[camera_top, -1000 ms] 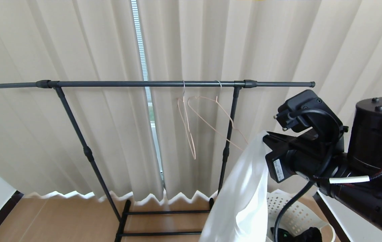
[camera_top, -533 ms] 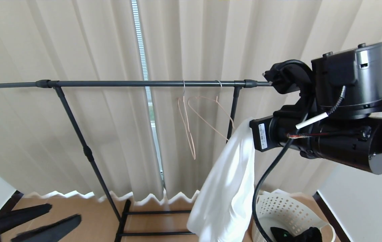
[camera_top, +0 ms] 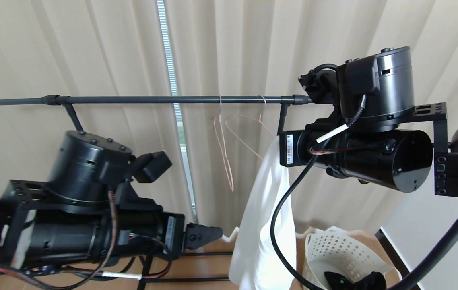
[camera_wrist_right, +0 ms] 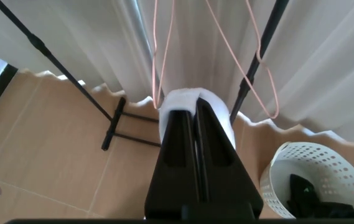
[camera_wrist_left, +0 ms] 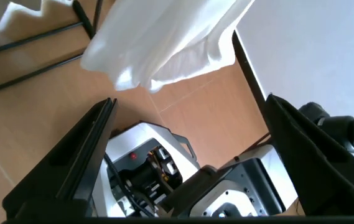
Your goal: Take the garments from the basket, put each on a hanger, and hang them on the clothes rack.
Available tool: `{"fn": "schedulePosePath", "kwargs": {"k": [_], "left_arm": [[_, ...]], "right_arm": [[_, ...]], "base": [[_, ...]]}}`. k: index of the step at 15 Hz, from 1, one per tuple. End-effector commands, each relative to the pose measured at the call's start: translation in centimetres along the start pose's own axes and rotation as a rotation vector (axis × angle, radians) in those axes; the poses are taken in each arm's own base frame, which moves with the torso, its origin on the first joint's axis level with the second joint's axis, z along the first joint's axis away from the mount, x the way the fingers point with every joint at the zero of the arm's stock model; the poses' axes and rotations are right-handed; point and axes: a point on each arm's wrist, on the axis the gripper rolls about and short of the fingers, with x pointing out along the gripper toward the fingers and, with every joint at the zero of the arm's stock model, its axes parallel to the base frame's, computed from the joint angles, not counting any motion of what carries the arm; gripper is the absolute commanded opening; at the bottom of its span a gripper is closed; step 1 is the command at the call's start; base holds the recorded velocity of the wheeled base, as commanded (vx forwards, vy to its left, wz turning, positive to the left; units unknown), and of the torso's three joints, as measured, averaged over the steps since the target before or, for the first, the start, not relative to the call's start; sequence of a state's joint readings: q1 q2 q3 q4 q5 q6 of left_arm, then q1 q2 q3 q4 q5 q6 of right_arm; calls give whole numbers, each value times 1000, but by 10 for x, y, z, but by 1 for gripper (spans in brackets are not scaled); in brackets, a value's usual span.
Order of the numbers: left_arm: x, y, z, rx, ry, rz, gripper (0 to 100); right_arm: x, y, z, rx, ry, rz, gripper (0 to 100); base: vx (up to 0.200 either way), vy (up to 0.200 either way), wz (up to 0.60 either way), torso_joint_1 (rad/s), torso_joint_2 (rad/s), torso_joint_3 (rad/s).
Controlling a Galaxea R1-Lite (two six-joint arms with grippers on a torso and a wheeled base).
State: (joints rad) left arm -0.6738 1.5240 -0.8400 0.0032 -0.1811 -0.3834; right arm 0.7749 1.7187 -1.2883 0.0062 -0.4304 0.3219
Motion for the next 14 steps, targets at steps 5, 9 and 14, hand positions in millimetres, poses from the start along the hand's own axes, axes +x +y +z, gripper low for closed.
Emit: {"fn": "schedulePosePath", "kwargs": {"k": [5, 9, 14], "left_arm": [[91, -16, -6, -46, 104, 46, 100], [115, -21, -8, -49, 89, 117, 100], [133, -12, -13, -105, 27, 245, 100]], "right_arm": [[9, 13, -9, -15, 27, 18, 0], [6, 22, -12, -27, 28, 35, 0], [3, 20, -10, -23, 17, 21, 0]], "base": [[0, 0, 0, 0, 0, 0], [0, 0, 0, 0, 0, 0], [0, 0, 0, 0, 0, 0]]}}
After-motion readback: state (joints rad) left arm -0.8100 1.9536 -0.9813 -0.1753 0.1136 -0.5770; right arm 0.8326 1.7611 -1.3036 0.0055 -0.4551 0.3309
